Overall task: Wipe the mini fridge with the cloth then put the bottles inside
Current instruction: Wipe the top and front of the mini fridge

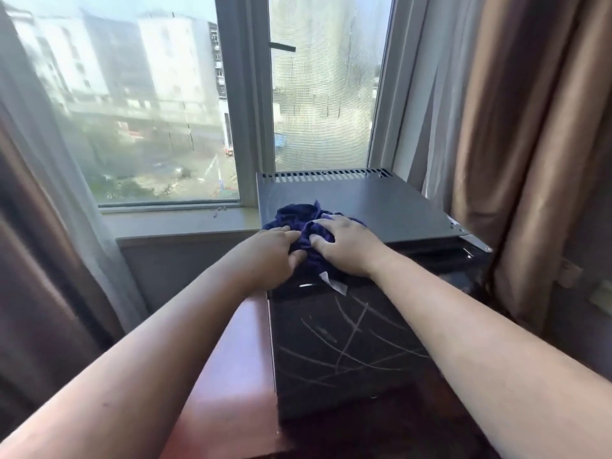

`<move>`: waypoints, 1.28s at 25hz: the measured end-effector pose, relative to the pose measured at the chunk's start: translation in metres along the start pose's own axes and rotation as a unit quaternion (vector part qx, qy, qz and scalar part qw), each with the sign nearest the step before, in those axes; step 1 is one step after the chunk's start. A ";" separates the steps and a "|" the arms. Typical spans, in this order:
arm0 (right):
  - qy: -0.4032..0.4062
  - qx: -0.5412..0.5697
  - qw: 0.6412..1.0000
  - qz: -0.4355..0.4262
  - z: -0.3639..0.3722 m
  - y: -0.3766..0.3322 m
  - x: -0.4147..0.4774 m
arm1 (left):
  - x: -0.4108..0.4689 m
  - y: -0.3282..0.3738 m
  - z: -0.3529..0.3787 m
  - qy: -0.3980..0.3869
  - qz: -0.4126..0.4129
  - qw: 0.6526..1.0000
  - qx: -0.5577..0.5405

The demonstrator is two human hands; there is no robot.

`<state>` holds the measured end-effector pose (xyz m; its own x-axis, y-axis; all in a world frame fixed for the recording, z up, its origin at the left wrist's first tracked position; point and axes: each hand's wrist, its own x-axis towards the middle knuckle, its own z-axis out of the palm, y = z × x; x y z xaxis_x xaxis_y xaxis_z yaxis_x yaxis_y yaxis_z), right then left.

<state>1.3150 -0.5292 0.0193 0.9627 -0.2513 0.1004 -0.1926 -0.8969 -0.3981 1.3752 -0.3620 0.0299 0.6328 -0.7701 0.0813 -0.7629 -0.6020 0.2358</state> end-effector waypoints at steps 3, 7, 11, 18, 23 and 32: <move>-0.001 0.014 1.000 -0.016 0.008 -0.012 0.008 | -0.006 -0.016 -0.003 0.007 -0.002 1.000 -0.026; -0.006 0.024 0.999 -0.031 0.009 -0.011 0.036 | 0.013 -0.028 -0.010 -0.007 -0.031 0.998 -0.061; -0.034 0.013 0.999 -0.039 0.007 -0.007 0.087 | 0.052 -0.041 -0.012 -0.006 -0.070 0.995 -0.066; -0.066 0.001 0.995 -0.076 0.007 0.023 0.207 | 0.159 -0.082 -0.004 0.015 -0.119 0.991 -0.051; -0.067 0.006 0.993 -0.095 0.003 0.055 0.277 | 0.236 -0.092 0.001 0.001 -0.159 0.987 -0.026; -0.034 0.020 0.998 -0.042 0.002 0.063 0.285 | 0.273 -0.108 0.004 -0.002 -0.128 0.992 -0.021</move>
<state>1.5771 -0.6570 0.0211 0.9862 -0.1487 0.0729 -0.1038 -0.8980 -0.4275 1.6300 -0.5075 0.0229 0.8042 -0.5942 0.0103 -0.5714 -0.7684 0.2882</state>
